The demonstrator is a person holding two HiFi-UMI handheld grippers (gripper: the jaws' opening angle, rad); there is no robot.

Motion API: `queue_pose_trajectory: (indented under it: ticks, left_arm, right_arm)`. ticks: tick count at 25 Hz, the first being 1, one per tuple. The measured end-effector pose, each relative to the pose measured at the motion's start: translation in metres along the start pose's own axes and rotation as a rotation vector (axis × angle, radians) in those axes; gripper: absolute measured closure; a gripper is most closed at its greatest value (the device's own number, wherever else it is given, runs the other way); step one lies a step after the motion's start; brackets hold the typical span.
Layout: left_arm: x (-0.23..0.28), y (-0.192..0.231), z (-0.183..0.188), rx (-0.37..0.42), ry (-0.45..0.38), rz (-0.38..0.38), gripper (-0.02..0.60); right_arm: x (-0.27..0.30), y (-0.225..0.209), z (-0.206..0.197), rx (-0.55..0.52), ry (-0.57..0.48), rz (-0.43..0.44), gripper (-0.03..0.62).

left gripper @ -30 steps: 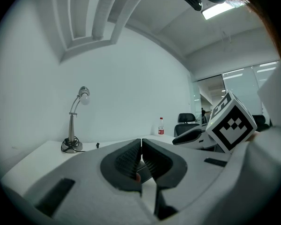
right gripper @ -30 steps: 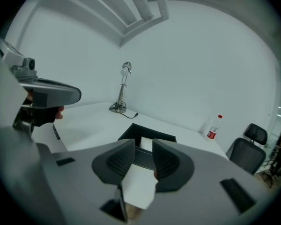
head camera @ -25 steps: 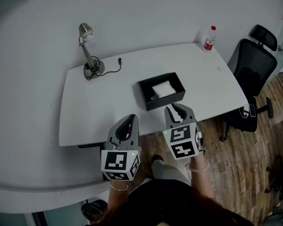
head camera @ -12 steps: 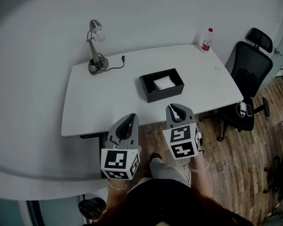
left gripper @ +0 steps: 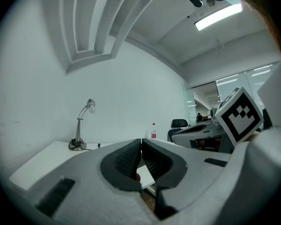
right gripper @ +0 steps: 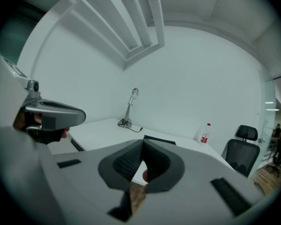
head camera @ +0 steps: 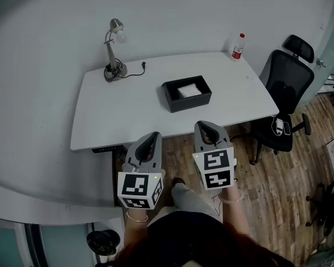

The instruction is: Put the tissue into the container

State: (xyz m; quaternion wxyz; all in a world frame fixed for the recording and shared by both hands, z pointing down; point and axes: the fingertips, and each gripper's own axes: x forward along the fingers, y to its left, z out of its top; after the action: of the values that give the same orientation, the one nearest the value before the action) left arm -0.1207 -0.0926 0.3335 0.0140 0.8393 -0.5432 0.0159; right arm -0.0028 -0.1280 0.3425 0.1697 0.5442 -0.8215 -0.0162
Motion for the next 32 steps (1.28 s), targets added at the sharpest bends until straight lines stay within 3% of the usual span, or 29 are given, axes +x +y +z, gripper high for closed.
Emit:
queue_pose_trajectory:
  ticks: [6,18,32]
  left_arm:
    - [-0.010,-0.003,0.004,-0.008,-0.016,0.010,0.554]
    - [-0.005,-0.030,0.005,0.018,-0.033,0.018,0.554]
    - [-0.017,-0.095,-0.001,0.009,-0.016,0.056,0.554]
  right_arm:
    - [-0.023,0.001,0.010,0.053,-0.091,0.002,0.574]
    - [-0.055,-0.015,0.008,0.035,-0.187,-0.022,0.574]
    - [-0.108,-0.042,-0.010,0.022,-0.201,0.028,0.574]
